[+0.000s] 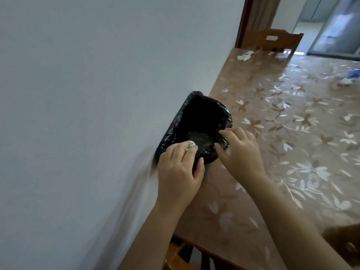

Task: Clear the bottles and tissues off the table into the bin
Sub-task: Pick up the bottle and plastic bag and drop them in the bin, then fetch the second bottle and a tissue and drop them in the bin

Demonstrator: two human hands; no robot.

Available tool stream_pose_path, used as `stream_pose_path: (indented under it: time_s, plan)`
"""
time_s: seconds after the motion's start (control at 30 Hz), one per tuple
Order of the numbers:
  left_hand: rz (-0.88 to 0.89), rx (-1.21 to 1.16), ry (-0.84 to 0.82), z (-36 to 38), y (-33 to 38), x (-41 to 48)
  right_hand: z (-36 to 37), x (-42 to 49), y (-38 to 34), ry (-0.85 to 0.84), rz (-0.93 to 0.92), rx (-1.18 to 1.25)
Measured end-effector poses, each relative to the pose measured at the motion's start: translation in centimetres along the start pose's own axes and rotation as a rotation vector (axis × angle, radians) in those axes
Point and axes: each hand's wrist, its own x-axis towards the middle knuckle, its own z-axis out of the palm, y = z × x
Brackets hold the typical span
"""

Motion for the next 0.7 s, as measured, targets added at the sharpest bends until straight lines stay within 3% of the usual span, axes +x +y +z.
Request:
stream_pose_path:
  time_s: [0.27, 0.7]
  plan:
    - [0.142, -0.151, -0.044, 3.3, 3.9, -0.5, -3.5, -6.7, 1.7, 0.056, 0.178, -0.121]
    - [0.484, -0.433, -0.334, 6.2, 16.7, -4.3, -12.9, -18.3, 6.1, 0.207, 0.563, -0.371]
